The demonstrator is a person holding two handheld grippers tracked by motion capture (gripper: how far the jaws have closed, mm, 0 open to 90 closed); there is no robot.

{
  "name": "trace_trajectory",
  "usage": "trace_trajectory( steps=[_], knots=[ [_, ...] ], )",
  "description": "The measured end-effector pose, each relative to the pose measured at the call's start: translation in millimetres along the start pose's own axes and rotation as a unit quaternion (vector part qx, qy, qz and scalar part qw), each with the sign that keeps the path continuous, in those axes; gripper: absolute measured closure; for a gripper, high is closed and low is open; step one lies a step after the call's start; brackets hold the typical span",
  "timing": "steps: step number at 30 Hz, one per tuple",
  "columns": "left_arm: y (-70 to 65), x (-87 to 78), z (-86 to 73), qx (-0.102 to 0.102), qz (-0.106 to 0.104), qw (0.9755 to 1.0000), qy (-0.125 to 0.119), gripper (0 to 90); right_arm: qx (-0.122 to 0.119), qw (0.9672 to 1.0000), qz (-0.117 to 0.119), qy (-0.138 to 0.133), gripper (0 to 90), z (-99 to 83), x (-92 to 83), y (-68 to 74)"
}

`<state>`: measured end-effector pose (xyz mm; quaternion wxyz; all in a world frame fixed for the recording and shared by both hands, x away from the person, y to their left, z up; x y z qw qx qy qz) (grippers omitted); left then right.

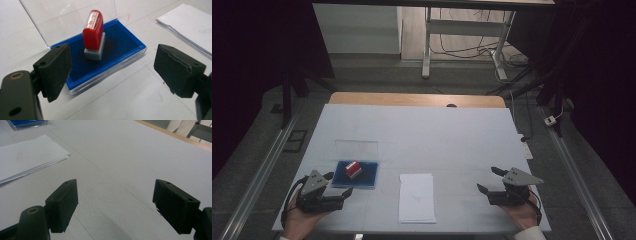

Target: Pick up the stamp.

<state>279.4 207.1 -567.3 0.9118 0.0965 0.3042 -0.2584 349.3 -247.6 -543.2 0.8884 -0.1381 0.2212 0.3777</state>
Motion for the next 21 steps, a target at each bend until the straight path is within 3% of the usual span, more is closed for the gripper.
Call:
trace_trajectory(
  steps=[21],
  knots=[
    [5.9, -4.8, 5.3, 0.009, 0.004, 0.9999, 0.014, 15.8, 0.014, 0.9999, 0.004, 0.003, 23.7, -3.9, 1.4, -3.9]
  ],
)
Point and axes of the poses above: each handheld gripper's, and its own axes: x roughly forward along the jaws, z roughly out of its top, y roughly to its left, the point moved 10 cm from there along x, roughly forward along the jaws, and after that the axes turned 3 degrees about x, right-handed, at the moved point
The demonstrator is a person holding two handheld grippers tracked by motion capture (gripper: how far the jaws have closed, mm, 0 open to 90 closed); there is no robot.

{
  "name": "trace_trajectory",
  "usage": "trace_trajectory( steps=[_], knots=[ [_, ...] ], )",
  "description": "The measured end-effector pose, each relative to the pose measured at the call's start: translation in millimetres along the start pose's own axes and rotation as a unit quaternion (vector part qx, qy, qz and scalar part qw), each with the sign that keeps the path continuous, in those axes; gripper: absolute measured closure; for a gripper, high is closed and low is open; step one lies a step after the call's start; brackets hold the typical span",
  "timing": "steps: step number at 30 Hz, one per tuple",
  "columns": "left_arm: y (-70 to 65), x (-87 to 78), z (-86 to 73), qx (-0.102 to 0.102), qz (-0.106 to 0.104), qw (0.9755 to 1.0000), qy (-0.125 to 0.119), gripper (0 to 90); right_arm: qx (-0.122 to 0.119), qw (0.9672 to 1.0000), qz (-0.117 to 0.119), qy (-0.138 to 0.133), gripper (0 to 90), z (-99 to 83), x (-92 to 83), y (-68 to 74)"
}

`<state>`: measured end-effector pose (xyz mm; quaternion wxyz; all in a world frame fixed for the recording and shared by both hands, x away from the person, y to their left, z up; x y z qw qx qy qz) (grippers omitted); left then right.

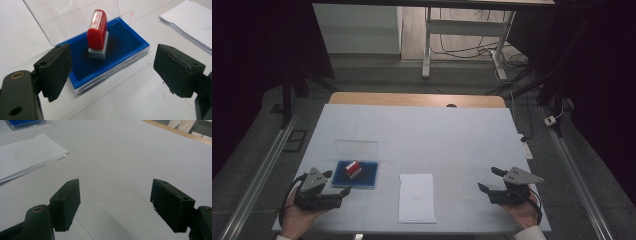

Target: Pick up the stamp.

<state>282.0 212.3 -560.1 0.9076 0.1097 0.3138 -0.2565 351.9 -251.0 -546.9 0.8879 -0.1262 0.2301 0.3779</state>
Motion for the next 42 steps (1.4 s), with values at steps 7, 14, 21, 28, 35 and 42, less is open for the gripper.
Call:
trace_trajectory(
  steps=[7, 14, 21, 28, 35, 42],
  knots=[
    [6.0, -9.4, 14.0, 0.013, -0.001, 0.9999, -0.001, 16.6, 0.004, 1.0000, 0.000, -0.004, 24.2, 0.1, -0.1, -2.1],
    [9.5, -6.1, 27.0, 0.036, -0.006, 0.9993, 0.003, 17.4, 0.010, 0.9999, -0.001, -0.006, 24.9, -0.5, -1.9, -5.1],
    [9.2, 1.4, 32.0, 0.071, -0.013, 0.9970, 0.028, 18.8, 0.003, 1.0000, -0.004, 0.001, 25.1, -1.2, 0.8, -0.4],
    [8.2, 5.5, 41.9, 0.101, -0.024, 0.9934, 0.047, 19.9, 0.001, 1.0000, 0.001, 0.001, 25.5, -0.7, 1.1, 7.3],
    [14.8, 23.0, 44.9, 0.099, -0.025, 0.9914, 0.082, 21.5, -0.001, 1.0000, 0.001, 0.006, 25.9, -4.2, -0.7, 7.5],
    [22.5, 38.9, 46.6, 0.081, -0.024, 0.9913, 0.101, 25.7, 0.002, 0.9999, 0.001, 0.013, 26.0, -7.2, 0.8, 6.1]
  ],
)
Point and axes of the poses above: each handheld gripper's, and its own axes: x roughly forward along the jaws, z roughly out of its top, y roughly to its left, the point moved 10 cm from there along x, roughly forward along the jaws, and after that the axes turned 3 degrees about x, right-handed, at the moved point
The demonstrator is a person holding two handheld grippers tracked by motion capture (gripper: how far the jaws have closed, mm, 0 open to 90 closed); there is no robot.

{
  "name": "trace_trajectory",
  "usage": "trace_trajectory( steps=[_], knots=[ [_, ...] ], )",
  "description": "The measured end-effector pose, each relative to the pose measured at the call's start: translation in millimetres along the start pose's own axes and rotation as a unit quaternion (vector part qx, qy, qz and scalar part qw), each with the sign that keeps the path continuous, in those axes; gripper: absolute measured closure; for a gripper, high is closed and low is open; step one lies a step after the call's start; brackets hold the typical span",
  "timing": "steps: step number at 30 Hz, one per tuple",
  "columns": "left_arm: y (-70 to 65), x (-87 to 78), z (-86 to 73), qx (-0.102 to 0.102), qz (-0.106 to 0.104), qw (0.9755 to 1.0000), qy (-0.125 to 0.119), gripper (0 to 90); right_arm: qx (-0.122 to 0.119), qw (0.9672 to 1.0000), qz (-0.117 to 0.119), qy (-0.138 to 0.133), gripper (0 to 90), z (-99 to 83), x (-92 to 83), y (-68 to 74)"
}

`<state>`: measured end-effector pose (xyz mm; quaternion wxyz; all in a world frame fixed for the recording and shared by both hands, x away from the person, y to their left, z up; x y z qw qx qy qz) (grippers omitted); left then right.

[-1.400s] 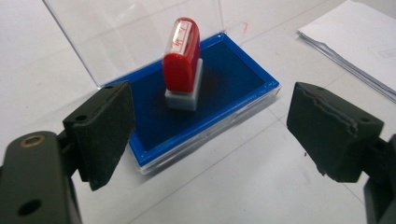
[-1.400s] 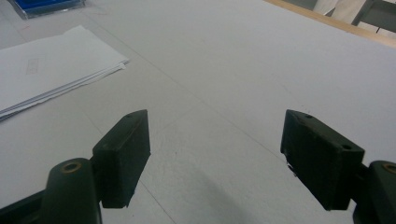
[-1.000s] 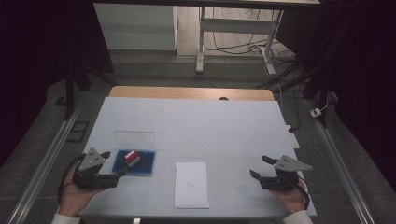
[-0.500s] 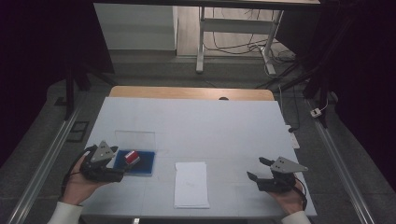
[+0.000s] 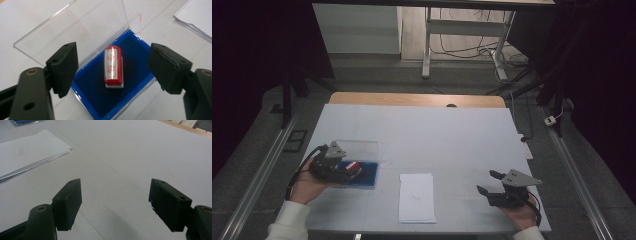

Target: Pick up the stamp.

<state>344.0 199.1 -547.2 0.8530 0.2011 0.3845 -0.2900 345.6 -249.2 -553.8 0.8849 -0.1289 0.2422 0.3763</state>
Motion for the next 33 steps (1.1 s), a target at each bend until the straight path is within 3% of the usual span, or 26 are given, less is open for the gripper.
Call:
trace_trajectory(
  steps=[3, 15, 22, 31, 33],
  knots=[
    [1.1, 4.6, -2.8, -0.001, 0.000, 0.9999, 0.013, 28.3, -0.001, 1.0000, 0.003, -0.001, 26.2, -0.4, 0.2, 0.5],
    [0.7, 14.1, -7.7, -0.007, -0.015, 0.9998, 0.012, 45.4, -0.004, 1.0000, 0.005, -0.001, 26.9, -0.4, 2.0, 3.5],
    [2.2, 16.6, -8.2, -0.005, -0.010, 0.9998, 0.016, 56.3, -0.005, 1.0000, -0.001, 0.006, 27.1, -2.1, 1.5, 2.0],
    [-0.2, 21.4, -10.1, -0.002, -0.017, 0.9995, 0.027, 62.4, -0.005, 1.0000, -0.003, 0.007, 27.4, -2.9, 1.2, 1.5],
    [-0.4, 21.9, -10.3, -0.003, -0.019, 0.9994, 0.027, 67.8, -0.005, 1.0000, -0.003, 0.006, 27.5, -2.7, 1.1, 1.2]
  ],
)
Point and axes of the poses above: each handheld gripper's, and its own axes: x roughly forward along the jaws, z roughly out of its top, y roughly to its left, the point moved 10 cm from there along x, roughly forward along the jaws, and after that the axes turned 3 degrees about x, right-handed, at the moved point
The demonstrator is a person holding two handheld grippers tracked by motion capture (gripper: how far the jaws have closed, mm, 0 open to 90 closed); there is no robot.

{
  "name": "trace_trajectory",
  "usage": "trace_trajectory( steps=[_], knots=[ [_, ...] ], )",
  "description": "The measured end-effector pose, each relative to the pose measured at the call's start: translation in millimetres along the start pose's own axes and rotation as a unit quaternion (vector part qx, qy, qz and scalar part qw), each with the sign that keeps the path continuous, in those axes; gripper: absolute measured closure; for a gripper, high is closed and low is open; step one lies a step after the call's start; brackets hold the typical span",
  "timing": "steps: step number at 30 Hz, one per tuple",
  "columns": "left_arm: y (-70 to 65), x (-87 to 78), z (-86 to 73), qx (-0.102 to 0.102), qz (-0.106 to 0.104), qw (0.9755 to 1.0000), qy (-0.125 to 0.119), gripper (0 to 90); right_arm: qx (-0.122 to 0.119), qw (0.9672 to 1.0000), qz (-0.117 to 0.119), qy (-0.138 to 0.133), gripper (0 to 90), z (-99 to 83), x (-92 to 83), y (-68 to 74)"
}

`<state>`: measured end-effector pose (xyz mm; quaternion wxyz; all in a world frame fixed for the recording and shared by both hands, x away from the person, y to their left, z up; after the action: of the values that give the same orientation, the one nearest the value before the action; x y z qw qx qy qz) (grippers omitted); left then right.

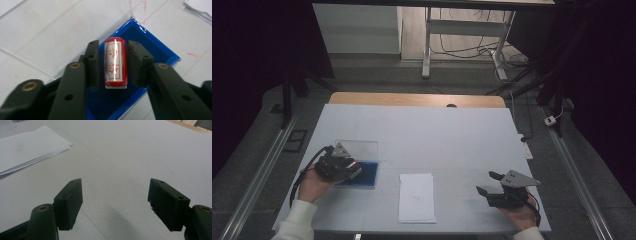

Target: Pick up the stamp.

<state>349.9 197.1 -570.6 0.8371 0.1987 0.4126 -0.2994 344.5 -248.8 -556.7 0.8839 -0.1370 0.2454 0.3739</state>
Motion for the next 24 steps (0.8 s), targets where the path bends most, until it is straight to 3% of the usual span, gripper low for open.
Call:
trace_trajectory(
  steps=[4, 8, 24],
  knots=[
    [-1.4, -0.6, 0.7, 0.000, -0.005, 1.0000, -0.001, 69.7, 0.001, 1.0000, 0.004, 0.000, 27.7, -0.7, 0.6, 0.3],
    [-0.2, -1.9, 0.8, 0.001, 0.003, 1.0000, -0.002, 70.3, 0.001, 1.0000, 0.003, 0.001, 27.8, -1.2, 0.7, 0.1],
    [-5.2, -17.5, 9.0, 0.005, -0.008, 0.9995, -0.032, 70.5, -0.003, 1.0000, 0.005, 0.004, 28.2, -2.0, 2.3, 2.3]
  ],
)
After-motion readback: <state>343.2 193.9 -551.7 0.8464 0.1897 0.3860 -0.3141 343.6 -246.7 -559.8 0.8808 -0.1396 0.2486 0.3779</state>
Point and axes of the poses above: each handheld gripper's, and its own axes: x roughly forward along the jaws, z roughly out of its top, y roughly to its left, the point moved 10 cm from there along x, roughly forward along the jaws, and after that the axes turned 3 degrees about x, right-handed, at the moved point
